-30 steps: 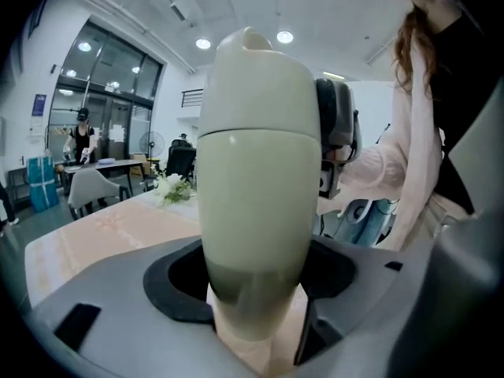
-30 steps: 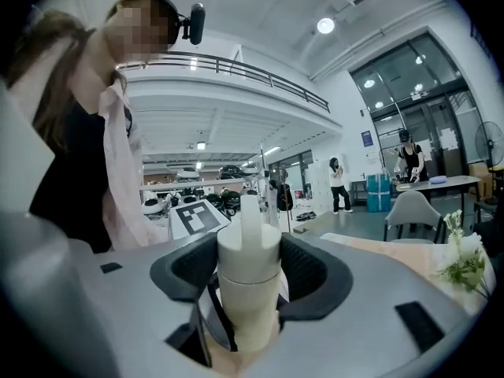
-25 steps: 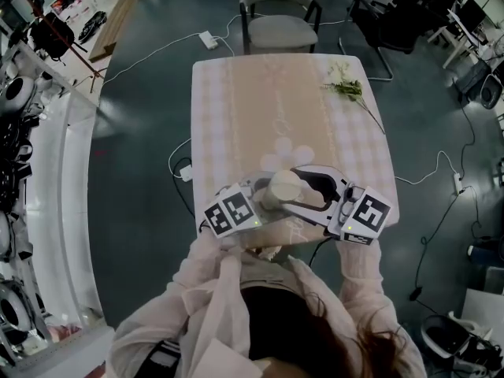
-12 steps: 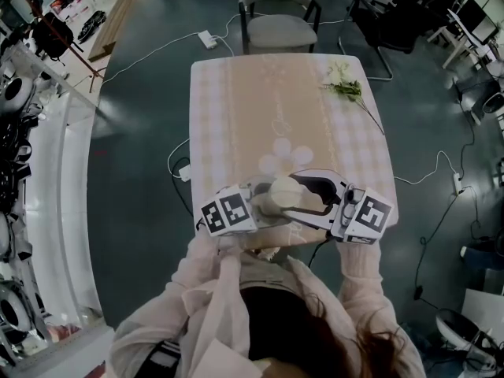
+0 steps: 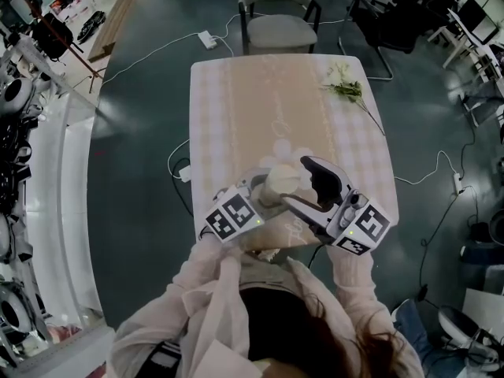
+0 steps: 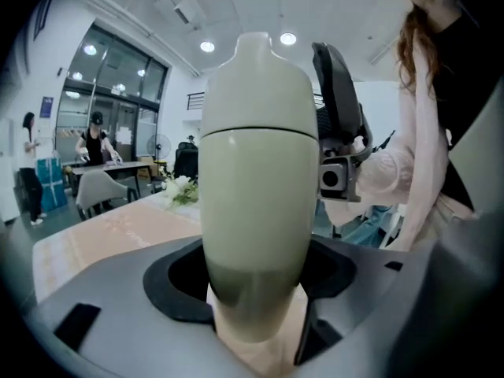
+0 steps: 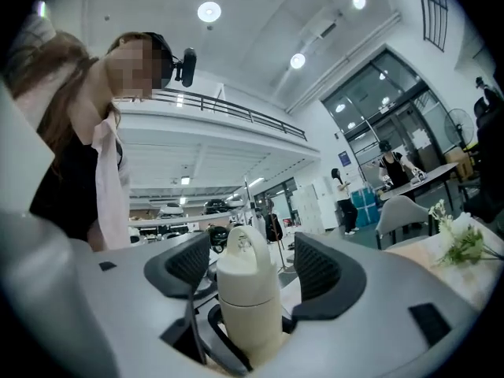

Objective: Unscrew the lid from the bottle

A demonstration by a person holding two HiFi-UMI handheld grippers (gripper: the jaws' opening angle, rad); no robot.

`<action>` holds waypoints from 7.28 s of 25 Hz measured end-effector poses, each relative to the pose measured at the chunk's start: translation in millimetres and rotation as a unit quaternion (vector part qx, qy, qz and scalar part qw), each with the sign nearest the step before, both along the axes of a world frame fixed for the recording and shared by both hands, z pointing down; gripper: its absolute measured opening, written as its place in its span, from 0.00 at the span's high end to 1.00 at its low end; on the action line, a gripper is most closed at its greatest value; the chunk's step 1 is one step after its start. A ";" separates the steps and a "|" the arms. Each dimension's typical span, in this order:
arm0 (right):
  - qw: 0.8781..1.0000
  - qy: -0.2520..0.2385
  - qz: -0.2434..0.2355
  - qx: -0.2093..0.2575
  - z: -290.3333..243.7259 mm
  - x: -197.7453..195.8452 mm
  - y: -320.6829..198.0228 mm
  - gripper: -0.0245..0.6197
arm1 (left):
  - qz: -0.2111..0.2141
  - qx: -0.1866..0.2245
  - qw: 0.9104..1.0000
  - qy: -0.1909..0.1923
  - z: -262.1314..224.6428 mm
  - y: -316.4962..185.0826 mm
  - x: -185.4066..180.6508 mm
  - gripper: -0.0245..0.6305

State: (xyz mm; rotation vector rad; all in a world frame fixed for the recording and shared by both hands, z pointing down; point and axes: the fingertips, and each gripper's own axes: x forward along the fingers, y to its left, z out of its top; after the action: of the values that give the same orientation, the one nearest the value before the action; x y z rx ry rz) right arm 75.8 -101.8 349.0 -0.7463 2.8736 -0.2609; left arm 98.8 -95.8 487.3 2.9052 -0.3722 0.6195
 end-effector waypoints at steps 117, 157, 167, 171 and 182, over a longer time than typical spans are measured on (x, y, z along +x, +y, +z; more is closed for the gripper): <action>0.995 0.048 0.092 -0.009 36.5 -8.9 -9.8 0.49 | -0.105 0.055 0.991 -0.057 18.0 -19.4 2.0 0.48; 0.971 0.027 -0.237 0.015 21.1 -34.0 70.1 0.49 | 0.279 -0.045 0.959 0.003 6.0 97.3 -0.3 0.48; 0.998 0.036 -0.053 0.008 31.9 -1.8 13.2 0.41 | 0.092 -0.008 0.996 0.002 7.1 25.1 2.3 0.48; 0.999 0.045 -0.022 0.012 33.2 -1.3 8.9 0.42 | 0.011 0.006 1.000 -0.014 11.5 0.1 -2.5 0.48; 0.990 0.089 0.106 -0.011 38.0 -20.0 -13.1 0.45 | -0.136 0.014 0.990 -0.027 17.5 -34.2 -10.0 0.48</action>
State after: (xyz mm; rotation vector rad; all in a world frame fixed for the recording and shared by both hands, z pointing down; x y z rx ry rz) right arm 55.8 -114.9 387.0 -1.1221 2.9254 -0.2075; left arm 88.9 -130.0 504.7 2.7954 -0.7739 0.6526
